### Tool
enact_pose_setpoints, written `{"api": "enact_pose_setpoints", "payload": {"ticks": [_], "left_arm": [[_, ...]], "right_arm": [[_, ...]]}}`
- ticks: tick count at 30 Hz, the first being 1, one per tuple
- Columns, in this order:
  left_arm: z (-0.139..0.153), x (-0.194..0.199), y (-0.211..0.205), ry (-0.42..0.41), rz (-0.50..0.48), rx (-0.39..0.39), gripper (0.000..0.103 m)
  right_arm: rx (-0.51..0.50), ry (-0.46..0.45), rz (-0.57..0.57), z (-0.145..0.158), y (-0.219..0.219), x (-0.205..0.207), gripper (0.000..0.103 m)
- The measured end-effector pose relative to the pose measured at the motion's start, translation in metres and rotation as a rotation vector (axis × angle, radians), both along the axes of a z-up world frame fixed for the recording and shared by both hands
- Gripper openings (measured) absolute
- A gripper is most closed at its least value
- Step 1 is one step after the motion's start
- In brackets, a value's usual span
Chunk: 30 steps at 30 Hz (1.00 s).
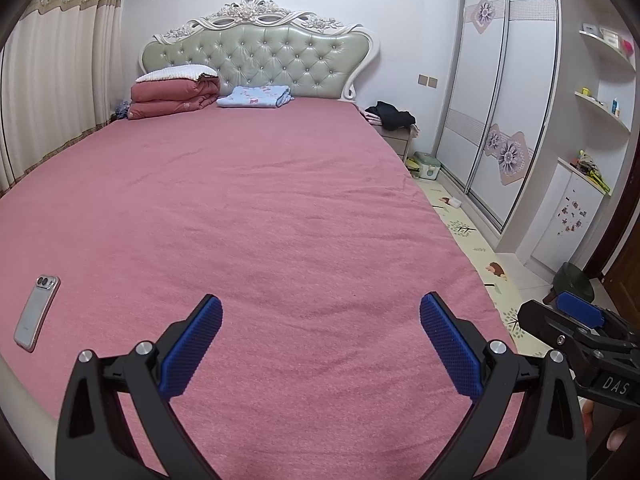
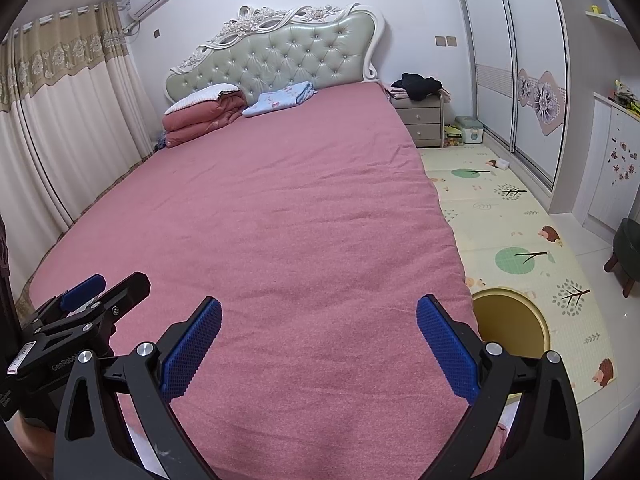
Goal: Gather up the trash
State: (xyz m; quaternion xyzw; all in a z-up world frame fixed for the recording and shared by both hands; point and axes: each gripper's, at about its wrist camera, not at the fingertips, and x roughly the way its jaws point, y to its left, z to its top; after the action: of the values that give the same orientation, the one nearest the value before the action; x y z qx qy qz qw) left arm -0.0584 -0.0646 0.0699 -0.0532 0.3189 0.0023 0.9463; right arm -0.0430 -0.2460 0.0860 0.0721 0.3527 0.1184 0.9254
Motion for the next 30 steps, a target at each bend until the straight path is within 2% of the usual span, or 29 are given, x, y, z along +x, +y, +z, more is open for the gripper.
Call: {"api": "enact_pose_setpoints", "payload": {"ticks": [30], "left_arm": [[0.0017, -0.0001, -0.0032, -0.024, -0.005, 0.013, 0.099]], "right_arm": [[-0.004, 0.007, 0.006, -0.0043, 0.0, 0.0027, 0.094]]}}
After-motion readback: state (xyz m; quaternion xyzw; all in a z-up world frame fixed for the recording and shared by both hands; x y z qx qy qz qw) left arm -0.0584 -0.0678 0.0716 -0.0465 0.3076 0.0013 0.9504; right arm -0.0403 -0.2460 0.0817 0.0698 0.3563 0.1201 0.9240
